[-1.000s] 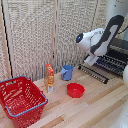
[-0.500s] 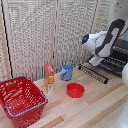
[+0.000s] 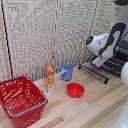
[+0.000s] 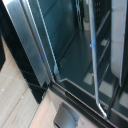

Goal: Kindly position your hand close to the oven tray's handle. Softly yet firmly grasp the handle using your hand. Slowly and with caution, draw the tray out until it is fully stretched out.

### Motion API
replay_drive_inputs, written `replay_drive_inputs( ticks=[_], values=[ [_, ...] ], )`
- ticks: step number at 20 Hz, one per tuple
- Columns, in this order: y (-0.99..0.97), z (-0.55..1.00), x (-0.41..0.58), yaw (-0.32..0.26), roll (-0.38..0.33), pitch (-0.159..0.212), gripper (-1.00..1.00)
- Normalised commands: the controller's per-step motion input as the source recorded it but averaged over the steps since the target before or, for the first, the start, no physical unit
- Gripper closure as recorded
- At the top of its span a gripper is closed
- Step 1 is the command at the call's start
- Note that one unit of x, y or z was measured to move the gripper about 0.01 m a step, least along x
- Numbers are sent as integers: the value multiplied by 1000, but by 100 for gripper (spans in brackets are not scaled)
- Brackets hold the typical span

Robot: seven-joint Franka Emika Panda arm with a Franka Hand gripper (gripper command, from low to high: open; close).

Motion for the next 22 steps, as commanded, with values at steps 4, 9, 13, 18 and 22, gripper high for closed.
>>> replay_drive_inputs(
  ticks=[4,9,13,18,22],
  values=[
    [-284,0,-27,11,14,0,100],
    [-487,95,-41,29,32,0,100],
    [-267,71,-76,25,25,0,100],
    [-57,19,-23,4,13,4,100],
    [111,-22,11,-3,7,8,100]
  ],
)
